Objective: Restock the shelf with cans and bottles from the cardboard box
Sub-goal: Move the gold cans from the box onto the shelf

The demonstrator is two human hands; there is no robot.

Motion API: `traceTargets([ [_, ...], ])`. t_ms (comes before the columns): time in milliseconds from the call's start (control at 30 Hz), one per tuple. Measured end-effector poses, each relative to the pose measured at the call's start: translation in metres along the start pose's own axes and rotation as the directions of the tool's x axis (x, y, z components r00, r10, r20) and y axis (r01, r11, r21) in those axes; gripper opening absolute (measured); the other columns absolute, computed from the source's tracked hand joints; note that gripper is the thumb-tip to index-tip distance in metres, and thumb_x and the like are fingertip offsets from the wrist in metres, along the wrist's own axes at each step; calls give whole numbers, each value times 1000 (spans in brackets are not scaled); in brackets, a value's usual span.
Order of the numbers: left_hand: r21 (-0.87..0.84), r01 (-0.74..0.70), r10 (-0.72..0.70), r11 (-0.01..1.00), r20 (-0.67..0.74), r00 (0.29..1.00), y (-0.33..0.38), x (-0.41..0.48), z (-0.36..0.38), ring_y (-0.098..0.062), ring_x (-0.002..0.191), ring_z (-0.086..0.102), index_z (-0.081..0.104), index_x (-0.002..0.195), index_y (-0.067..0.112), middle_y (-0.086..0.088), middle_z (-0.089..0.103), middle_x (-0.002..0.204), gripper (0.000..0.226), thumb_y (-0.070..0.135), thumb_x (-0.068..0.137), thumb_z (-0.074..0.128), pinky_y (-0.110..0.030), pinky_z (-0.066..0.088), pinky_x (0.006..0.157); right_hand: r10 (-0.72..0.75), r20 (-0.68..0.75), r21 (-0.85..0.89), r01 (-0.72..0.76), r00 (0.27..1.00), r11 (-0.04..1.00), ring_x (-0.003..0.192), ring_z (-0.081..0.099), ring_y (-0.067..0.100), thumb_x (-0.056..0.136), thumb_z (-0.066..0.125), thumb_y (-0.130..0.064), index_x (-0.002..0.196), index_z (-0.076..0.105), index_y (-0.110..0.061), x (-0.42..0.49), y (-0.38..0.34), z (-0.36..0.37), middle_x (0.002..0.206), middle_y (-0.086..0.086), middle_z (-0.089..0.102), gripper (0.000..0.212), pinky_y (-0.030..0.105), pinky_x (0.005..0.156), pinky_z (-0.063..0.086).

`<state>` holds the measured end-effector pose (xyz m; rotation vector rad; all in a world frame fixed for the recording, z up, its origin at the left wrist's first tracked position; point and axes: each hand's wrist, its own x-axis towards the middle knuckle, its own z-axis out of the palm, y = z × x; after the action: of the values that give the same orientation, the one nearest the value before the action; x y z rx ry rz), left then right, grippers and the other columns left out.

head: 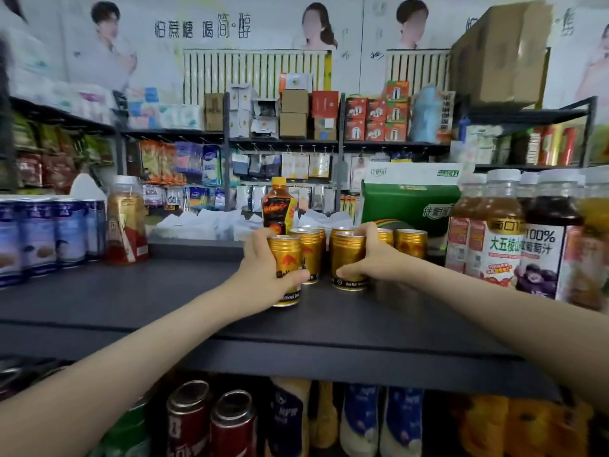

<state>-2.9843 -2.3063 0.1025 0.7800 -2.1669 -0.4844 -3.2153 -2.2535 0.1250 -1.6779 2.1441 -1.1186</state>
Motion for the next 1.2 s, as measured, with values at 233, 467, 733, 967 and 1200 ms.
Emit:
traceTargets([
  [233,-17,105,-102,994,141,985,7,9,1,-12,93,56,10,121,28,-5,42,115,81,20,77,77,-16,47,67,56,102,-12,-55,993,998,120,47,29,71,81,-42,140,10,-28,16,-2,-4,135,9,39,99,42,84,54],
  [467,-11,150,-148,989,103,984,10,9,-6,-15,98,58,18,118,27,-1,51,115,79,28,72,83,-23,49,73,-15,161,34,10,987,999,106,55,23,81,75,-22,129,25,-30,16,4,-11,117,5,52,70,40,83,56],
  [733,-62,174,-170,983,60,984,22,8,1,-12,94,56,20,118,25,3,49,106,84,26,67,86,-26,50,75,-142,3,-98,142,990,985,91,58,17,77,77,-40,122,28,-17,11,7,-7,101,3,56,71,28,72,51],
  [967,-90,121,-111,989,111,988,39,14,20,-11,93,54,18,116,24,1,47,106,82,24,69,85,-22,49,69,-181,-42,-116,176,983,978,78,57,8,74,79,-42,117,29,-17,11,6,-2,88,-4,57,70,22,60,46],
  [1200,-77,95,-85,992,125,989,39,20,26,-14,101,54,14,124,21,1,46,113,88,27,70,84,-23,44,77,-237,-113,176,254,965,951,107,54,25,90,62,-29,135,32,-21,-16,-17,-13,118,9,51,55,30,83,45],
])
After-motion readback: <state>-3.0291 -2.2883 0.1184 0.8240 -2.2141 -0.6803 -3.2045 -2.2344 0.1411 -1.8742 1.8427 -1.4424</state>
